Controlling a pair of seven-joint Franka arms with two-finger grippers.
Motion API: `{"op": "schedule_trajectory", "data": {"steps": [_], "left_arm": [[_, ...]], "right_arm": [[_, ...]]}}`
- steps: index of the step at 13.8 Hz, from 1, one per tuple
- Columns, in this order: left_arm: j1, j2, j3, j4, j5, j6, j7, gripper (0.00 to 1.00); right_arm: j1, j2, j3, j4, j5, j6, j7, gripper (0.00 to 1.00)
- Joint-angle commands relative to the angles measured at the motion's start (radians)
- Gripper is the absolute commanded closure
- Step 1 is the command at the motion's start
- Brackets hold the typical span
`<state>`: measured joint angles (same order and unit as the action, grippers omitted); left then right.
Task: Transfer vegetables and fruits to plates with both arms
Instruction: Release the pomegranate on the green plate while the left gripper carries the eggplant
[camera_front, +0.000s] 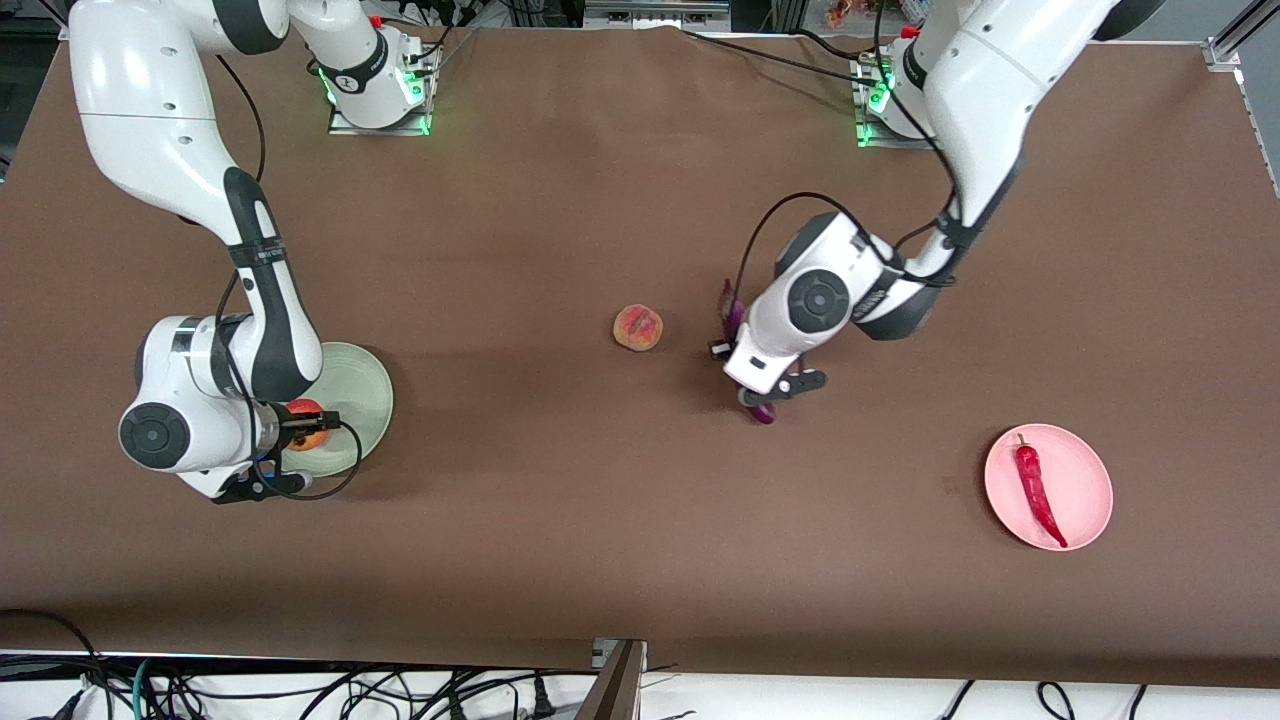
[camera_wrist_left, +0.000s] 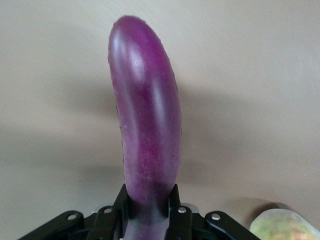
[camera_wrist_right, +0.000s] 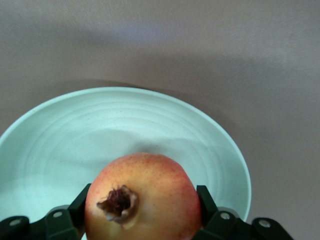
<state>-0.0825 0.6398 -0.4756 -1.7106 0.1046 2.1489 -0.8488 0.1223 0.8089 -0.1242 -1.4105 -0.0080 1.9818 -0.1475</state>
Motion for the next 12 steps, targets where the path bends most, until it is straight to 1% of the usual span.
{"op": "schedule_trajectory", "data": {"steps": [1, 2, 3, 4, 6, 7, 8, 9, 10, 12], "left_arm": [[0.079, -0.049, -0.003, 0.106, 0.026, -0.247, 0.109, 1.0], [0.122, -0.049, -0.001, 0.147, 0.027, -0.321, 0.166, 1.0], [0.176, -0.049, -0.001, 0.181, 0.033, -0.351, 0.228, 1.0], [0.231, -0.049, -0.001, 0.201, 0.033, -0.353, 0.281, 1.0], [0.343, -0.04, 0.017, 0.232, 0.037, -0.348, 0.37, 1.0], [0.389, -0.026, 0.031, 0.256, 0.03, -0.346, 0.425, 1.0], [0.435, 0.007, 0.061, 0.299, 0.026, -0.346, 0.495, 1.0], [0.464, 0.039, 0.08, 0.333, 0.027, -0.345, 0.584, 1.0], [0.481, 0.069, 0.109, 0.362, 0.029, -0.331, 0.676, 1.0], [0.484, 0.107, 0.19, 0.388, 0.026, -0.275, 0.819, 1.0]], "right_arm": [[-0.013, -0.001, 0.012, -0.011, -0.016, 0.015, -0.041, 0.56], [-0.021, 0.004, 0.012, -0.013, -0.016, 0.02, -0.044, 0.48], [-0.021, 0.004, 0.012, -0.012, -0.016, 0.025, -0.044, 0.25], [-0.018, -0.002, 0.014, -0.002, -0.013, 0.02, -0.044, 0.0], [0.003, -0.037, 0.027, 0.043, -0.007, -0.02, -0.041, 0.0], [0.045, -0.057, 0.044, 0.08, -0.01, -0.1, -0.028, 0.0], [0.113, -0.069, 0.041, 0.143, -0.012, -0.16, -0.003, 0.0], [0.175, -0.07, 0.035, 0.207, -0.015, -0.19, 0.055, 0.0], [0.23, -0.07, 0.035, 0.244, -0.013, -0.205, 0.141, 0.0], [0.334, -0.068, 0.044, 0.257, -0.01, -0.196, 0.395, 0.0]]}}
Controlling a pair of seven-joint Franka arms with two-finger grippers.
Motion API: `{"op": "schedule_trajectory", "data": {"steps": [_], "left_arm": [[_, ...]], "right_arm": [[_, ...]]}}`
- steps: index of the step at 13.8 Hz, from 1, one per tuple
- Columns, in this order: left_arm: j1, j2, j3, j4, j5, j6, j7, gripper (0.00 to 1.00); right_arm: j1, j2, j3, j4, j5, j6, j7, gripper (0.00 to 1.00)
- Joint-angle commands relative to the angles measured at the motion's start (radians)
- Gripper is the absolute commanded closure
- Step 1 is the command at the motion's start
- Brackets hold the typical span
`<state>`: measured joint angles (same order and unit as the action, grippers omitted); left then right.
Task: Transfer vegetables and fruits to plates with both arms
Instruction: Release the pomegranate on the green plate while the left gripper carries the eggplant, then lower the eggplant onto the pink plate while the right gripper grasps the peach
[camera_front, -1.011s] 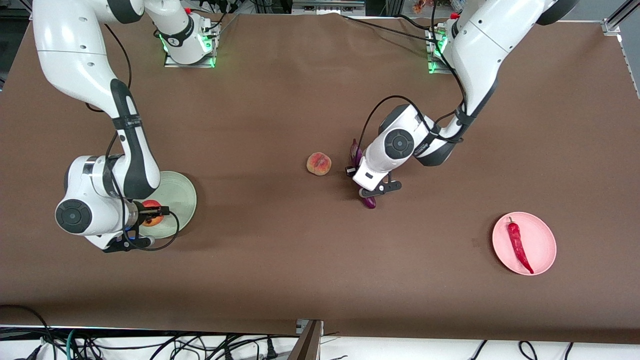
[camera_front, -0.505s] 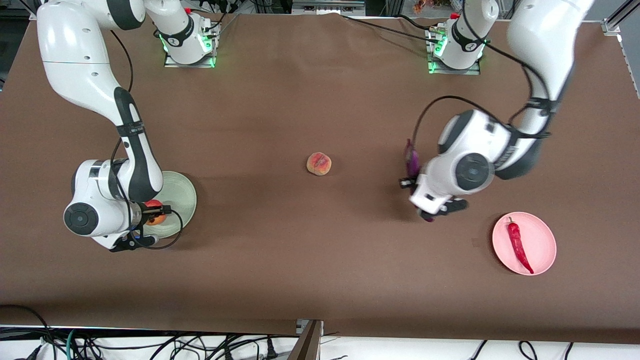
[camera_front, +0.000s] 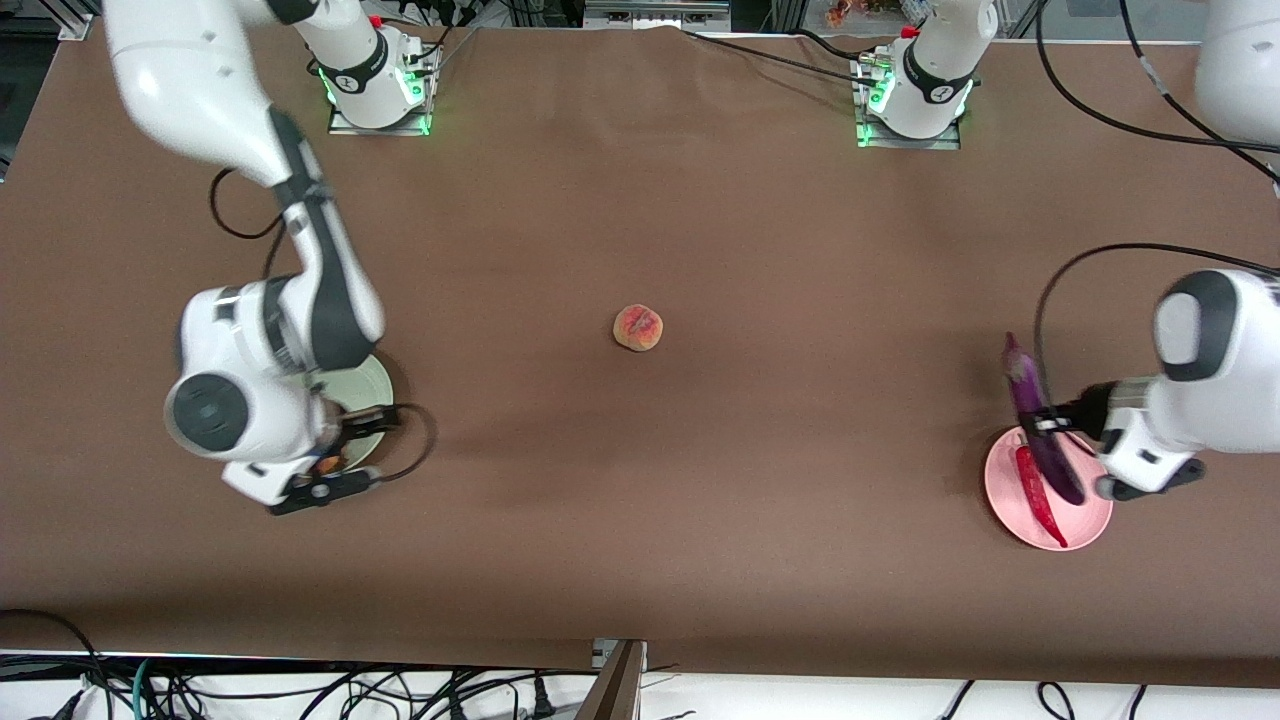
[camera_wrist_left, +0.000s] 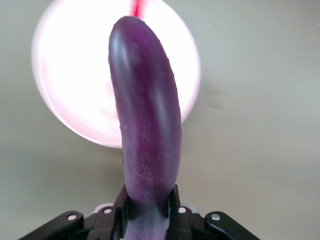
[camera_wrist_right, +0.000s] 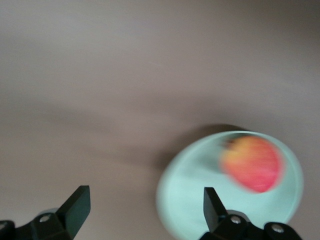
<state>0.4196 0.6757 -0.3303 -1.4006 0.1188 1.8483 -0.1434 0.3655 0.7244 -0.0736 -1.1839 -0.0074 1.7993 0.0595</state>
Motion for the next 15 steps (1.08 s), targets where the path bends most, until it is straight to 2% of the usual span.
{"op": "schedule_trajectory", "data": {"steps": [1, 4, 6, 7, 8, 10, 15], "left_arm": [[-0.018, 0.091, 0.063, 0.077, 0.013, 0.07, 0.142, 1.0], [-0.018, 0.133, 0.085, 0.077, 0.015, 0.16, 0.143, 1.0], [-0.027, 0.153, 0.088, 0.075, 0.018, 0.163, 0.137, 0.93], [-0.018, 0.153, 0.088, 0.072, 0.016, 0.163, 0.146, 0.64], [-0.018, 0.153, 0.088, 0.071, 0.018, 0.166, 0.154, 0.08], [-0.018, 0.148, 0.088, 0.071, 0.019, 0.178, 0.153, 0.0], [-0.015, 0.099, 0.076, 0.08, 0.002, 0.164, 0.148, 0.0]], "right_arm": [[0.148, 0.018, -0.005, 0.032, -0.011, 0.011, 0.306, 0.0], [0.274, 0.044, -0.003, 0.026, 0.0, 0.124, 0.54, 0.0], [0.326, 0.073, -0.003, 0.018, 0.03, 0.22, 0.609, 0.0], [0.343, 0.085, -0.003, 0.015, 0.05, 0.244, 0.625, 0.0], [0.354, 0.096, -0.003, 0.004, 0.066, 0.256, 0.638, 0.0], [0.395, 0.121, -0.003, 0.0, 0.073, 0.276, 0.64, 0.0], [0.443, 0.177, 0.005, -0.008, 0.118, 0.304, 0.642, 0.0]]}}
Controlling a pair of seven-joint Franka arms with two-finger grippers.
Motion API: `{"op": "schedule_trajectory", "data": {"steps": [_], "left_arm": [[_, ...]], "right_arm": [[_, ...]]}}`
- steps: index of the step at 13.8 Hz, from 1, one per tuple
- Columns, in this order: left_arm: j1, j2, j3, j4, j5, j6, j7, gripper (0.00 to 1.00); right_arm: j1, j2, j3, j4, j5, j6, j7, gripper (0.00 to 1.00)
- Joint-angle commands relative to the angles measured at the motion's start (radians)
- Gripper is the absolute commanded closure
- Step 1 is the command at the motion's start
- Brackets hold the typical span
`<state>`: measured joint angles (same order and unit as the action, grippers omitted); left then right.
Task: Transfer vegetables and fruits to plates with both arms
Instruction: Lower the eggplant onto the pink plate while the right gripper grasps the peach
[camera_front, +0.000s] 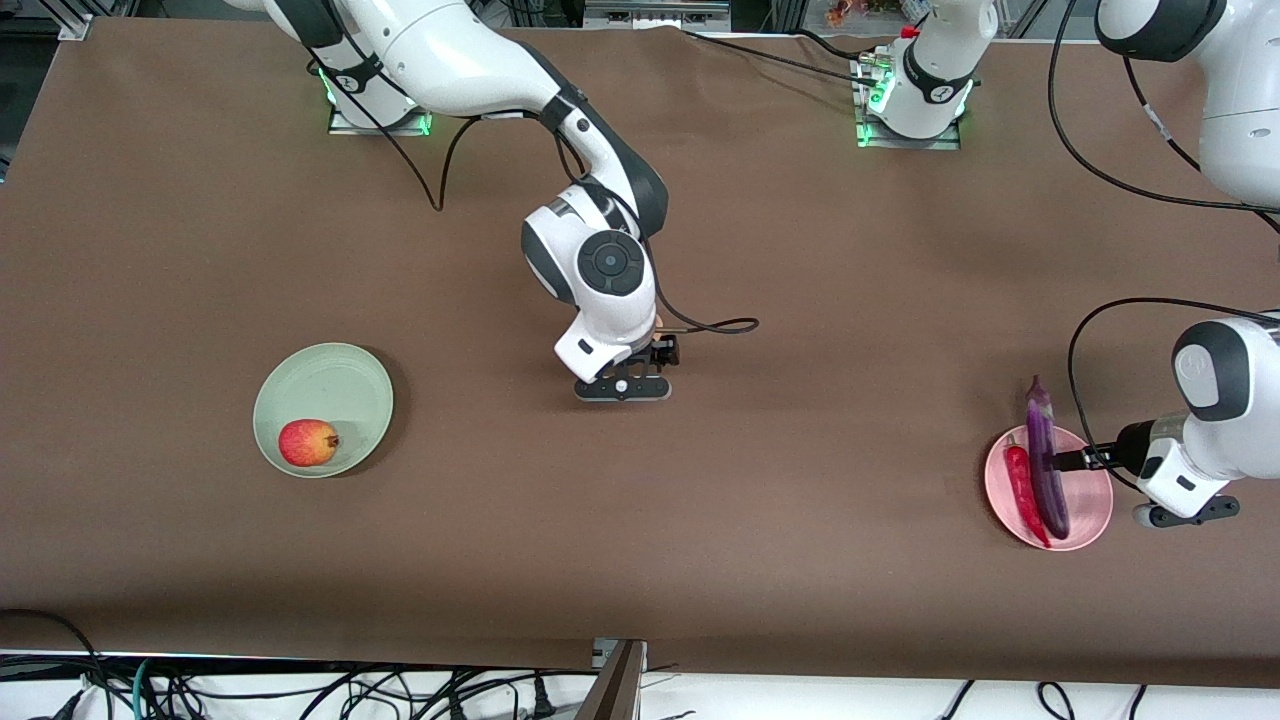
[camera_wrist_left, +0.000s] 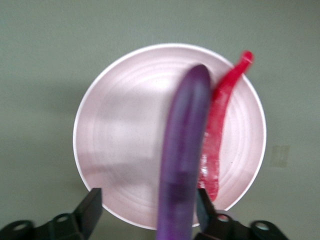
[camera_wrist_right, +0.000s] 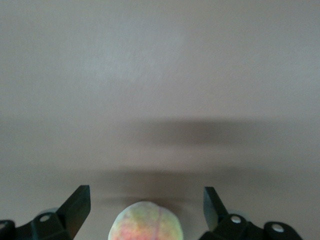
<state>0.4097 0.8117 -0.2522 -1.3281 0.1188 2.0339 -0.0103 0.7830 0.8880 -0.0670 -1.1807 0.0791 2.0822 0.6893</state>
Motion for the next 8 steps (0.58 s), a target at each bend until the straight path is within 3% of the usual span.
{"op": "schedule_trajectory", "data": {"steps": [1, 6, 8], "left_arm": [[-0.008, -0.075, -0.01, -0.005, 0.001, -0.026, 0.006, 0.0], [-0.011, -0.29, -0.096, -0.005, -0.002, -0.234, -0.054, 0.0], [-0.005, -0.365, -0.11, 0.001, -0.082, -0.372, -0.065, 0.0]], "right_arm": [[0.028, 0.017, -0.002, -0.013, 0.037, 0.021, 0.01, 0.0], [0.033, 0.016, -0.002, -0.05, 0.036, 0.013, -0.014, 0.0], [0.039, 0.015, -0.002, -0.053, 0.036, 0.007, -0.016, 0.0]]}}
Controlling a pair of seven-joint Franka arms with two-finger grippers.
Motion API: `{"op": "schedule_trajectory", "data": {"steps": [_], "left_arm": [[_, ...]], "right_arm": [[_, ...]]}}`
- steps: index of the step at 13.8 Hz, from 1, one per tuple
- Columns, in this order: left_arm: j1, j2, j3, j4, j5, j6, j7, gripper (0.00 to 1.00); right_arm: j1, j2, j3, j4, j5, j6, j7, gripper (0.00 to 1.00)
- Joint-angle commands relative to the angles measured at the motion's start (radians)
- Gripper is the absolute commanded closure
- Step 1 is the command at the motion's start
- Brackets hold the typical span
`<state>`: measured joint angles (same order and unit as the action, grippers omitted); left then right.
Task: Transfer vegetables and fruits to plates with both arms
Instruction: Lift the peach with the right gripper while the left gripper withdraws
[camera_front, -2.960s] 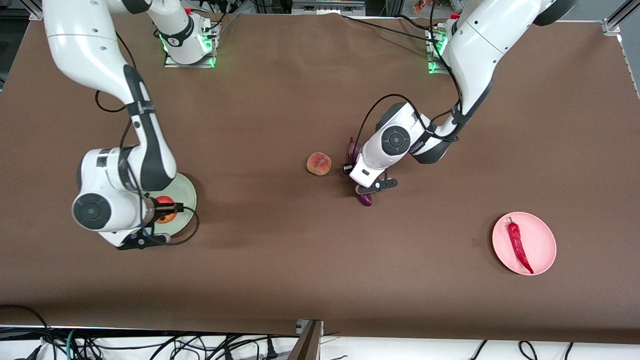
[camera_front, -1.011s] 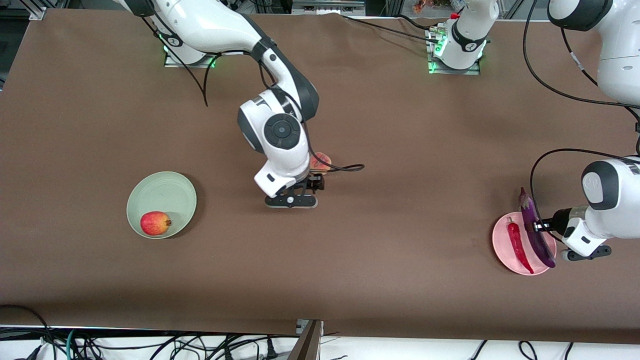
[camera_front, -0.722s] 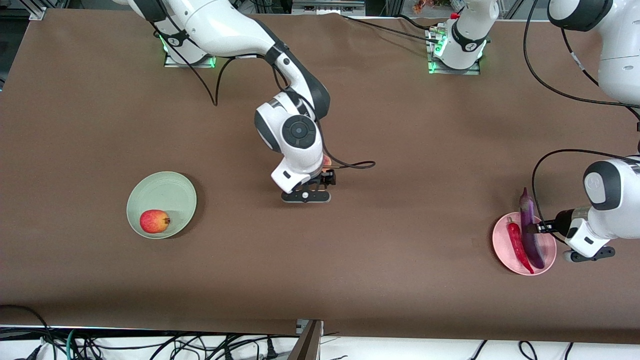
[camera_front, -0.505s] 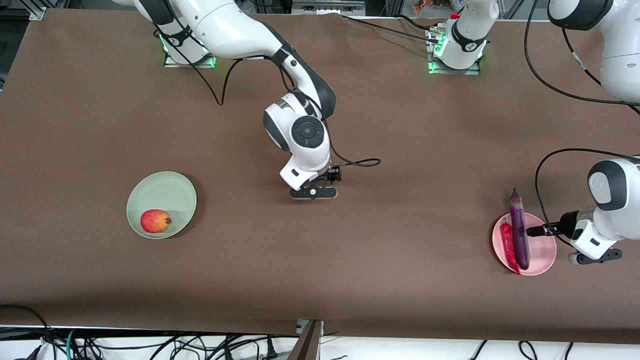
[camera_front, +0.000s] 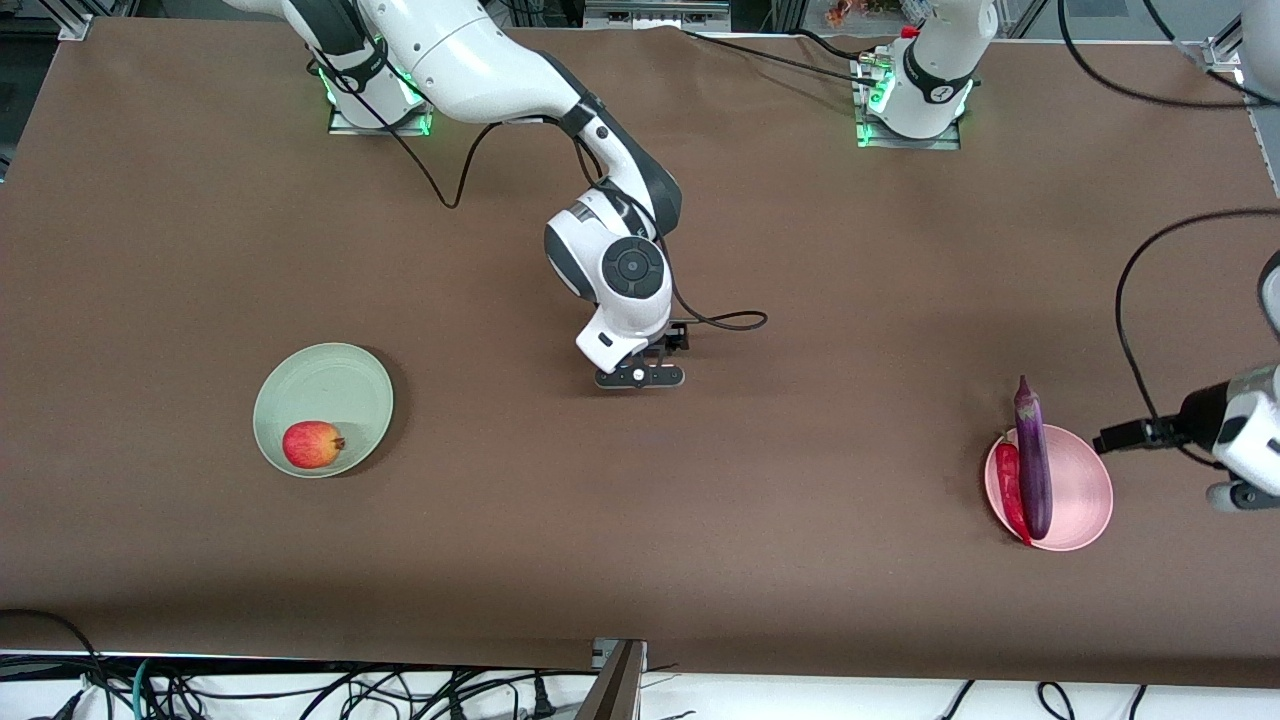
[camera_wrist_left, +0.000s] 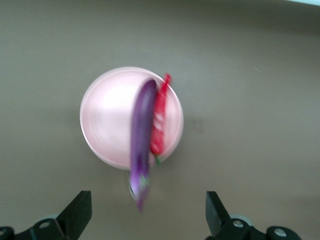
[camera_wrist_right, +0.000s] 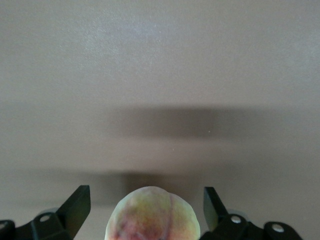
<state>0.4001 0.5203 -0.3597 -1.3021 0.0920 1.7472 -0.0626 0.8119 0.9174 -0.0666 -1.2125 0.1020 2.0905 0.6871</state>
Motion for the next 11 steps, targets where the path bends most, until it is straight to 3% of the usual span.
{"op": "schedule_trajectory", "data": {"steps": [1, 4, 6, 8, 11], "left_arm": [[0.006, -0.109, -0.004, -0.023, -0.067, -0.109, -0.013, 0.0], [0.002, -0.203, -0.005, -0.025, -0.07, -0.286, -0.003, 0.0], [-0.021, -0.311, 0.022, -0.043, -0.069, -0.308, 0.0, 0.0], [-0.181, -0.391, 0.152, -0.089, -0.104, -0.307, -0.008, 0.0], [-0.381, -0.512, 0.359, -0.262, -0.115, -0.281, -0.008, 0.0]], "right_arm": [[0.01, -0.012, -0.002, -0.025, 0.013, -0.004, -0.015, 0.0], [0.012, -0.014, 0.011, -0.035, 0.013, -0.026, -0.015, 0.0], [0.012, -0.014, 0.013, -0.036, 0.013, -0.043, -0.015, 0.0], [0.019, -0.014, 0.014, -0.036, 0.013, -0.058, -0.015, 0.0], [0.027, -0.012, 0.016, -0.036, 0.013, -0.072, -0.015, 0.0]]}}
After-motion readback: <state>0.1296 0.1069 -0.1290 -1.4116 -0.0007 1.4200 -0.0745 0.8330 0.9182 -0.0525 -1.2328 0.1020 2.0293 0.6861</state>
